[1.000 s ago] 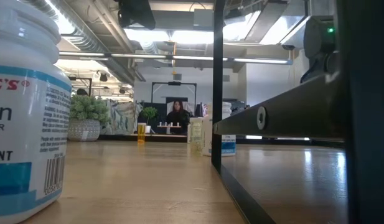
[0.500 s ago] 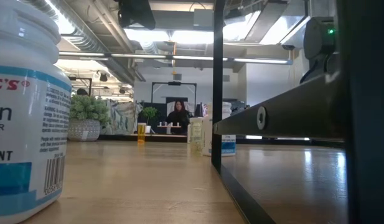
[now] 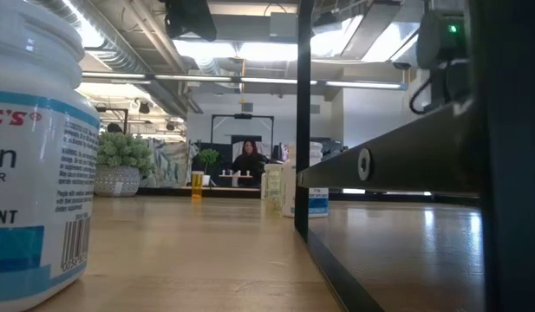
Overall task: Pick and place medicine bottles onto shelf by color
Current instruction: Put the top right pink pill bottle on the shelf
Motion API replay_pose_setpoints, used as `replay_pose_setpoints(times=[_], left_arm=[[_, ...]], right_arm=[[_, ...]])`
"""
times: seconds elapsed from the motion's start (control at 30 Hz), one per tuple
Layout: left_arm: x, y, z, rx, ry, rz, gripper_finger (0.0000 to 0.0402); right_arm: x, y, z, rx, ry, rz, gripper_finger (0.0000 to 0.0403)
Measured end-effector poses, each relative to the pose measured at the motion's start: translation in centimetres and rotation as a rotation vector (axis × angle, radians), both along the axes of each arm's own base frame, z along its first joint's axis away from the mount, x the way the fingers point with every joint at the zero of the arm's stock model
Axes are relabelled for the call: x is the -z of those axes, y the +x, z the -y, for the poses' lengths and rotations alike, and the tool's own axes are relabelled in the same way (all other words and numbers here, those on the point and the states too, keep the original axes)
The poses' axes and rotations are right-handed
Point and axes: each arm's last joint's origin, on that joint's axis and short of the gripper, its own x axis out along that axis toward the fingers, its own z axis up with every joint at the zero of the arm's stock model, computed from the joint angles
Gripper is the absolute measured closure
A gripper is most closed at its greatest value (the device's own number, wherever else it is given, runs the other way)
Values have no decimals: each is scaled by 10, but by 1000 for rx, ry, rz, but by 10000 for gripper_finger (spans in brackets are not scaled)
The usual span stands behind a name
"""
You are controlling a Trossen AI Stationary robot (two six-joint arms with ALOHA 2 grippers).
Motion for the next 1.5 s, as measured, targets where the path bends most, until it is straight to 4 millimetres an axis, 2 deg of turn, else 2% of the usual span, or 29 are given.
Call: replay_pose_setpoints(times=[0.17, 0.33, 0.6, 0.83, 1.03, 1.17, 1.3, 1.5], left_arm=[[0, 0, 0, 2, 2, 0, 374], [0, 0, 0, 2, 2, 0, 374], [0, 0, 0, 3, 2, 0, 374], [0, 0, 0, 3, 3, 0, 374], [0, 0, 0, 3, 3, 0, 374], [0, 0, 0, 4, 2, 0, 374], [0, 0, 0, 5, 2, -1, 374], [0, 0, 0, 4, 2, -1, 374]], right_arm=[[-20, 6, -2, -49, -2, 32, 284], [-46, 16, -14, -178, -3, 124, 284], [-99, 26, -48, -418, -26, 314, 283], [-130, 37, -83, -682, -37, 368, 283], [-143, 42, -113, -869, -85, 241, 283], [-149, 49, -138, -939, -74, 274, 283], [-145, 46, -163, -994, -60, 265, 283], [-132, 35, -197, -978, 11, 208, 283]])
